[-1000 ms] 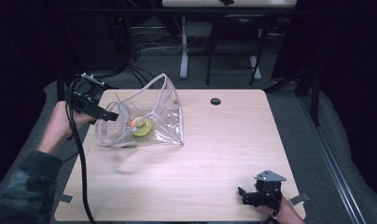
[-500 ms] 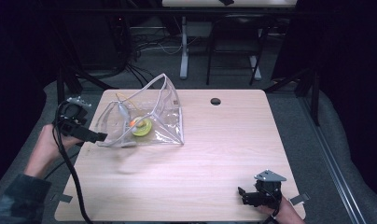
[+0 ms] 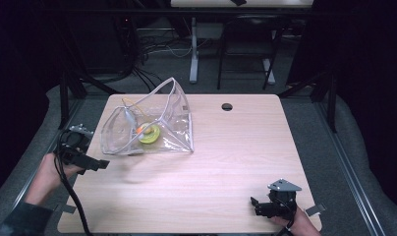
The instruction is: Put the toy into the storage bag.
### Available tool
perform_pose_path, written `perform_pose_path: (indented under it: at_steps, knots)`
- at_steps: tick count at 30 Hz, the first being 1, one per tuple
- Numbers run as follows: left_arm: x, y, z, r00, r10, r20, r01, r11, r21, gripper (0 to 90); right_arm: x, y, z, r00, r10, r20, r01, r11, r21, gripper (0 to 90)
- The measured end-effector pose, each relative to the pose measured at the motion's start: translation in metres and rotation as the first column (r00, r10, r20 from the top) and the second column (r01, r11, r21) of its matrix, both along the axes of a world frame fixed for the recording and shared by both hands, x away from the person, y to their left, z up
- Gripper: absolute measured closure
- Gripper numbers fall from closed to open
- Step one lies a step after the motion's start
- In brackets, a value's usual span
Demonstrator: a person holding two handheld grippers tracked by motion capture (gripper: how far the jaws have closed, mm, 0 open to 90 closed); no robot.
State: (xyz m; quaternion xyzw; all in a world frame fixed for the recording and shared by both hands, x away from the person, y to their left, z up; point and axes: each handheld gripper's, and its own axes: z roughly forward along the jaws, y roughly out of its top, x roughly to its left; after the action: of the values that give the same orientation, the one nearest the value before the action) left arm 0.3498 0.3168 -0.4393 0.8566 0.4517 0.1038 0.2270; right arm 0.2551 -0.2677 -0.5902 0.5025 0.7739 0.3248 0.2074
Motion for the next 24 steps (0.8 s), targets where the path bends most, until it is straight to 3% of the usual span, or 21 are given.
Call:
perform_pose_path:
  at_steps: [10,12,16,21,24]
  knots:
    - [-0.013,0.005,-0.027,0.9995,0.03,0.001,-0.03,0.999,-0.032,0.0,0.0,0.0,0.0,1.0,0.0,0.0,0.0,1.0,0.0,0.0]
    - [-0.017,0.006,-0.038,0.9992,0.027,-0.029,-0.028,0.9987,-0.042,0.0,0.0,0.0,0.0,1.0,0.0,0.0,0.0,1.0,0.0,0.0]
    - [-0.021,0.008,-0.048,0.9988,0.031,-0.038,-0.033,0.9989,-0.035,0.0,0.0,0.0,0.0,1.0,-0.001,0.0,0.001,1.0,0.0,0.0]
    - [-0.029,0.011,-0.063,0.9979,0.053,-0.037,-0.055,0.9967,-0.06,0.0,0.0,0.0,0.0,1.0,-0.001,0.001,0.001,1.0,0.0,0.0]
    - [-0.038,0.013,-0.08,0.9968,0.063,-0.049,-0.067,0.9944,-0.082,0.0,0.0,0.0,0.0,1.0,-0.001,0.0,0.001,1.0,-0.001,0.0]
